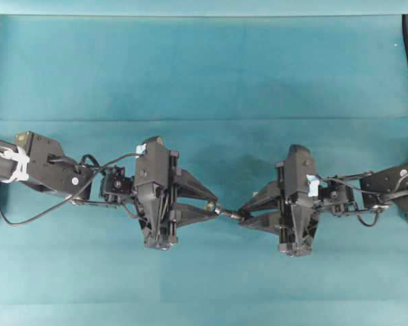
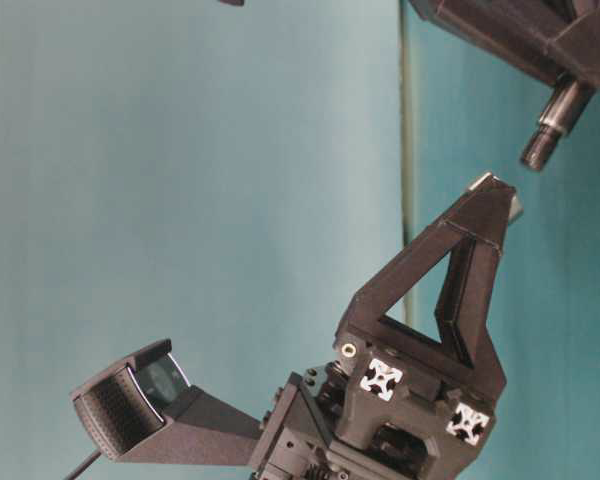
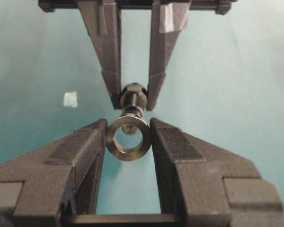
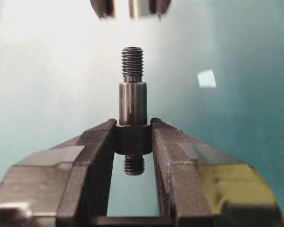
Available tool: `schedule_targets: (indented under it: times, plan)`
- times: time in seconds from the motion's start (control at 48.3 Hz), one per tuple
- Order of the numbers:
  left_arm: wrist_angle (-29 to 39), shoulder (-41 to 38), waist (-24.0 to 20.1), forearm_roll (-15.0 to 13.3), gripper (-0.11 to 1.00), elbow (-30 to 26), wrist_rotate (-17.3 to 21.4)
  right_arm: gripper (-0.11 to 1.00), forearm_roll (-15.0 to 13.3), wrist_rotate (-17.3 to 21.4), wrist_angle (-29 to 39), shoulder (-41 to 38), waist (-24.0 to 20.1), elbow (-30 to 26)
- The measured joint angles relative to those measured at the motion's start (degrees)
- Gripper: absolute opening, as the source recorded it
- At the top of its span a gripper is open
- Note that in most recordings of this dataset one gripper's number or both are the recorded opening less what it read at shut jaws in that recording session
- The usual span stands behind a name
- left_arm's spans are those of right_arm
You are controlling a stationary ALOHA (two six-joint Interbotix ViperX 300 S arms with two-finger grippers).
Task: Insert the washer onto the shaft with both hands.
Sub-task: 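Align washer over shaft tip and push it down onto the shaft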
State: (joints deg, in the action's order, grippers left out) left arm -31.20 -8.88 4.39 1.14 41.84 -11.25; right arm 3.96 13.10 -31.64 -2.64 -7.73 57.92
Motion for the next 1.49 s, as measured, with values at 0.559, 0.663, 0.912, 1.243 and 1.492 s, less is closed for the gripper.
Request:
schedule_targets:
  times: [0.559,0.663,0.912,1.243,1.492]
  plan:
    - [-0.1,-0.6,0.0,0.0,0.37,-0.6,-0.1,0.0,0.0,0.0,-1.8,-0.2,0.0,-0.4]
    - [0.0,-0.7,0.1,0.0,0.37,-0.5,-0.1,0.0,0.0,0.0,-1.8,-0.3,0.0,-0.4]
    - [-0.1,-0.6,0.2,0.0,0.37,-0.6,-0.9,0.0,0.1,0.0,-3.1,-0.2,0.2,-0.4]
    - [-0.1,-0.7,0.3,0.0,0.37,-0.6,-1.1,0.0,0.2,0.0,-5.0,-0.3,0.5,-0.4]
    - [-0.1,-1.6,0.3,0.0,0.37,-1.5,-1.1,0.0,0.3,0.0,-5.2,-0.3,0.6,-0.4]
